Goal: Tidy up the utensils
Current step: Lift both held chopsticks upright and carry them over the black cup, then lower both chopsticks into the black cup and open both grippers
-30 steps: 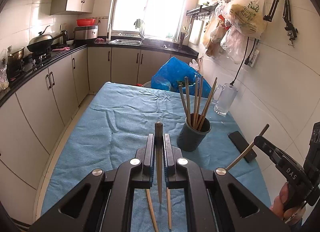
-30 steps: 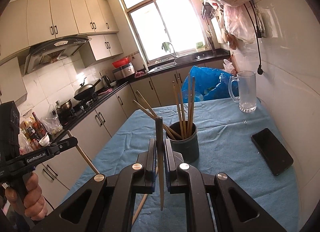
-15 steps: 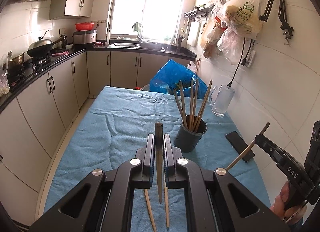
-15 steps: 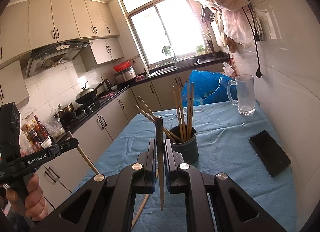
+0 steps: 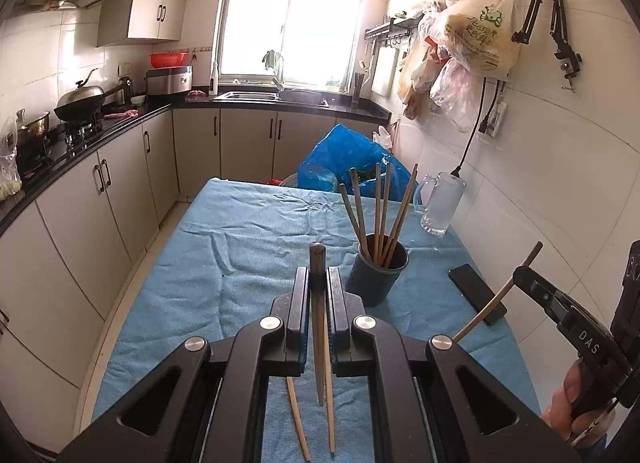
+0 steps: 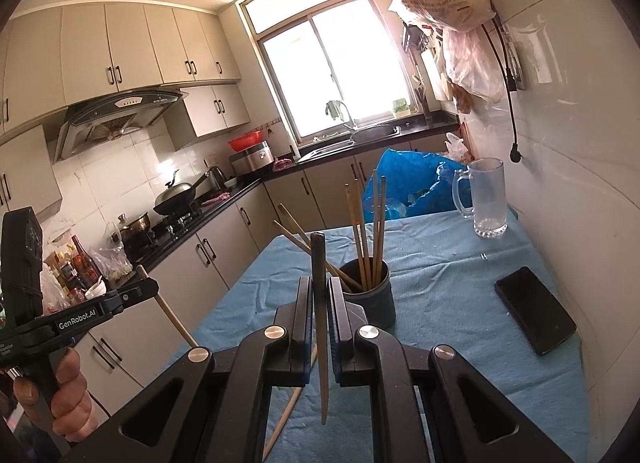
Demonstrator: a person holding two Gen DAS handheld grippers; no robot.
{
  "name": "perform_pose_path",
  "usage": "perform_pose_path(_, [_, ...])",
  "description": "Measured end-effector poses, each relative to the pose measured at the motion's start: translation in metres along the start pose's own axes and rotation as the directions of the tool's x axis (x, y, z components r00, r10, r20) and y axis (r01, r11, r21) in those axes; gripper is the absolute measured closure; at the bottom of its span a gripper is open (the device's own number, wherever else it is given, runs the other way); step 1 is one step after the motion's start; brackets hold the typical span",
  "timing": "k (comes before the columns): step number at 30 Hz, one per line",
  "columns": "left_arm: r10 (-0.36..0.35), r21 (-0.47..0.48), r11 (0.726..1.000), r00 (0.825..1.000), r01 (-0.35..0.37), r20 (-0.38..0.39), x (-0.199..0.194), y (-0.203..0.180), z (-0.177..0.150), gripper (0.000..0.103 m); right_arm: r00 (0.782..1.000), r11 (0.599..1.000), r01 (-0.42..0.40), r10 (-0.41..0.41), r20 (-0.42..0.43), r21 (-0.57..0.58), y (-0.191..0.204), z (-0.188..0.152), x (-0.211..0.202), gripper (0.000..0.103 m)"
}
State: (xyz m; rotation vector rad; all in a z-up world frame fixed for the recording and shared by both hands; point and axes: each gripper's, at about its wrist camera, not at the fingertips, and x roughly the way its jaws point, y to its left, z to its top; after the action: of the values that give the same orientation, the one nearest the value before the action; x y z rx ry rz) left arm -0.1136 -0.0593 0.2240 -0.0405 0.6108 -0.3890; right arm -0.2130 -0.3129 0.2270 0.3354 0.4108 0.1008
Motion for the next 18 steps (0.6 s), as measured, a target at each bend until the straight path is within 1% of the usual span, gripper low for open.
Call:
perform_pose_path(7, [-0.002, 0.012, 1.0, 1.0, 0.002, 0.0, 0.001, -0.004, 0.005, 0.096, 1.0, 1.0, -0.008, 0.008, 0.006, -0.003, -0.003, 0.004, -0.003, 0.095])
perform_pose_path(18, [-0.018, 0.041, 0.999, 1.0, 0.018, 0.0, 0.007, -0.018, 0.024, 0.096, 1.0, 1.0, -0.006, 0.006, 0.003, 0.019, -0.013, 0.018, -0.001, 0.095])
